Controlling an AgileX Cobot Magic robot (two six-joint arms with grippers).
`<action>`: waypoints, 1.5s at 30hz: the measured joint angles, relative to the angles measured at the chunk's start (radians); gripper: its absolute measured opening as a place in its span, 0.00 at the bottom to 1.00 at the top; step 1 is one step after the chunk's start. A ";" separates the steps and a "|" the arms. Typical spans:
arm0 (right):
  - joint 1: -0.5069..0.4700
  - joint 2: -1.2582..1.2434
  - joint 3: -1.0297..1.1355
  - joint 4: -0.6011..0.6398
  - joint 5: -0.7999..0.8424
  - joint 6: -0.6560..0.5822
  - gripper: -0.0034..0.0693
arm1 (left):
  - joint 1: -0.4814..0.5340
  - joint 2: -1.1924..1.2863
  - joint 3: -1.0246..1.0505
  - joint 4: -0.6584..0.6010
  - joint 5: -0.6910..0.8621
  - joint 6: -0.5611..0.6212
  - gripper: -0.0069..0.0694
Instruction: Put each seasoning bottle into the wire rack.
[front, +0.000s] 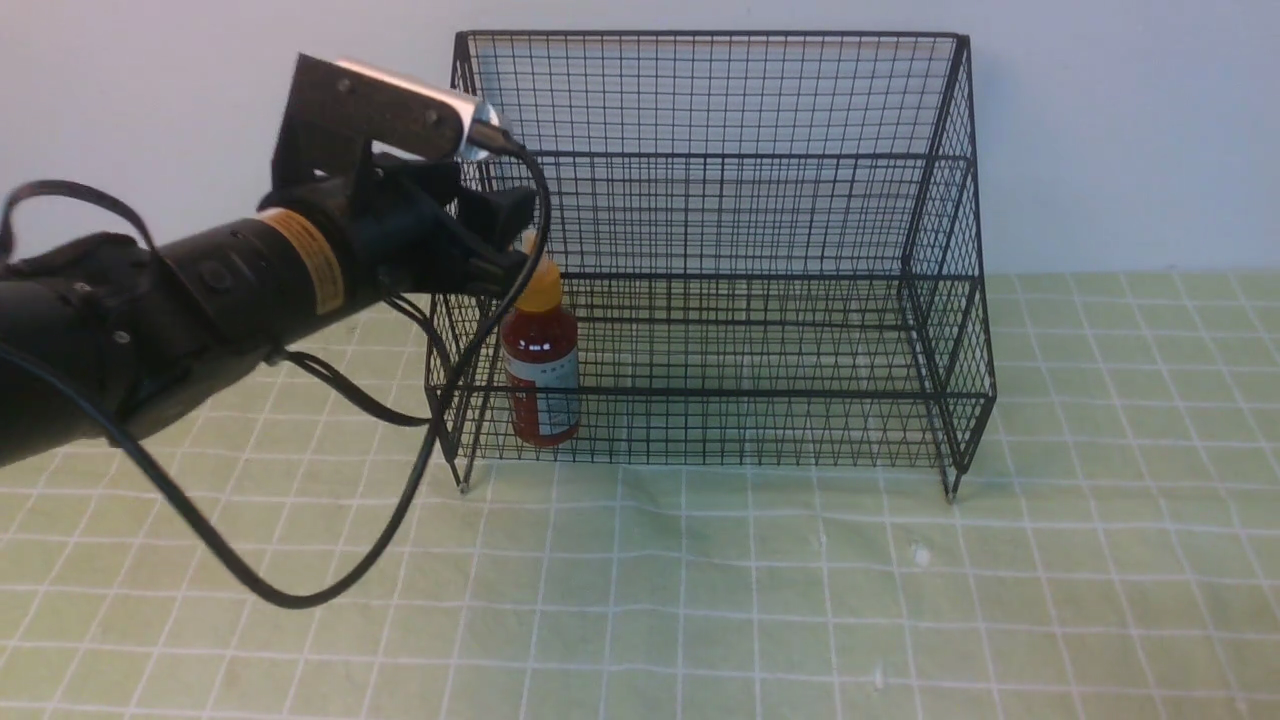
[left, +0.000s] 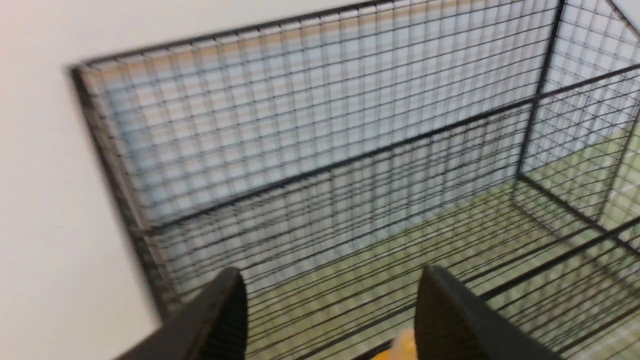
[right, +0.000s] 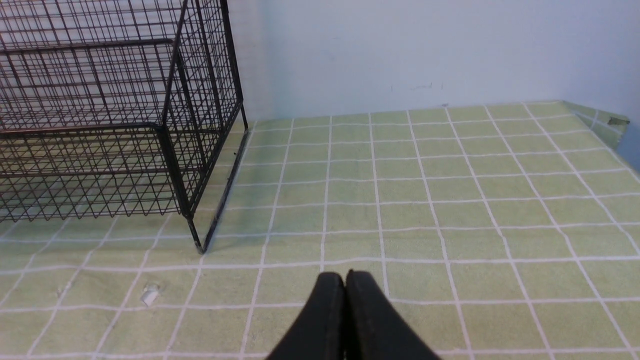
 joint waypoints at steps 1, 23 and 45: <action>0.000 0.000 0.000 0.000 0.000 0.000 0.03 | 0.000 -0.031 0.000 0.017 0.053 -0.002 0.57; 0.000 0.000 0.000 0.000 0.000 0.000 0.03 | -0.149 -0.520 0.000 -0.657 1.351 0.388 0.10; 0.000 0.000 0.000 0.000 0.000 0.000 0.03 | -0.150 -1.006 0.000 -0.753 1.032 0.487 0.10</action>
